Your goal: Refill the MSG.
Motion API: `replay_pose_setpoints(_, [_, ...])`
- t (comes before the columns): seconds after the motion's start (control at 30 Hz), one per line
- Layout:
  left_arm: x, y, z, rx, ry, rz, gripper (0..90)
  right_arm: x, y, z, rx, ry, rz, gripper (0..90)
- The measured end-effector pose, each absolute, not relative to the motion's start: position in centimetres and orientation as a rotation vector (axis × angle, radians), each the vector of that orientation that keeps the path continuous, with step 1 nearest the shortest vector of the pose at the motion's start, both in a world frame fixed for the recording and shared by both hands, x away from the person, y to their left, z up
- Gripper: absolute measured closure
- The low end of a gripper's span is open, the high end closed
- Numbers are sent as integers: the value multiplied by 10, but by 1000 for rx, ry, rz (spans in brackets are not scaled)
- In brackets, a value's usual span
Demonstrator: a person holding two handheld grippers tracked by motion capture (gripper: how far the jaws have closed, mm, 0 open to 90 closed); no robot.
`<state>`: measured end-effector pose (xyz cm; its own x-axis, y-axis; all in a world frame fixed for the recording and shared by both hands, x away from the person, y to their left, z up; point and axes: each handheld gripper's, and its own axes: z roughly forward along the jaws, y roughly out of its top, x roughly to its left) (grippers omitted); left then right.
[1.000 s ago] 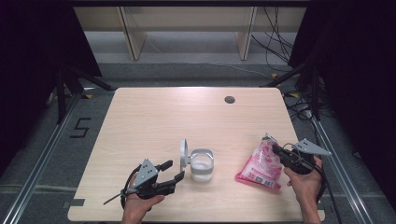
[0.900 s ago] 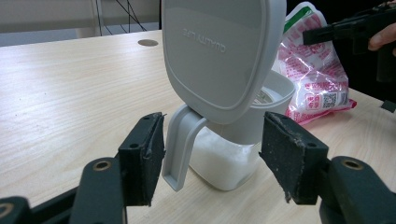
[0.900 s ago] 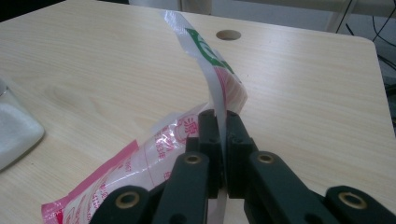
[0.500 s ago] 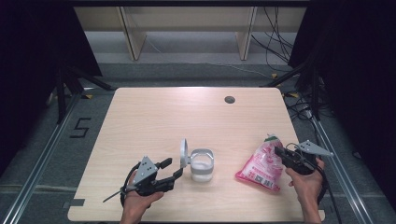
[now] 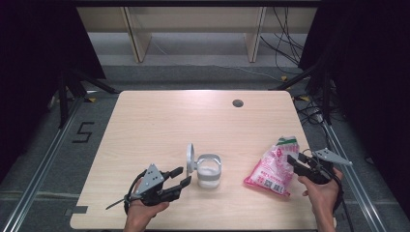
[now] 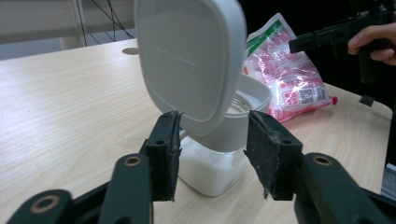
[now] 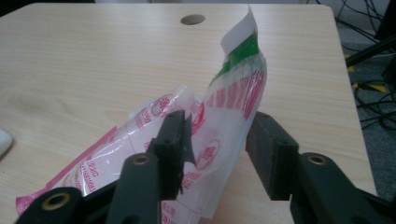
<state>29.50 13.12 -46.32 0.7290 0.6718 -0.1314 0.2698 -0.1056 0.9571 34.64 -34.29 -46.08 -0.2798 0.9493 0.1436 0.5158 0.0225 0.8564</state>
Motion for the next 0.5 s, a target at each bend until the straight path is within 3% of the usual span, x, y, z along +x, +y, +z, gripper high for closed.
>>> replay_pose_setpoints(0.27, [290,142,-458,1721,739,497,783,332,-342,-452,1482,1757,1194,503])
replay_pose_setpoints(0.5, [298,143,-459,1713,720,496,855,323,-336,-448,1462,1765,1235,490])
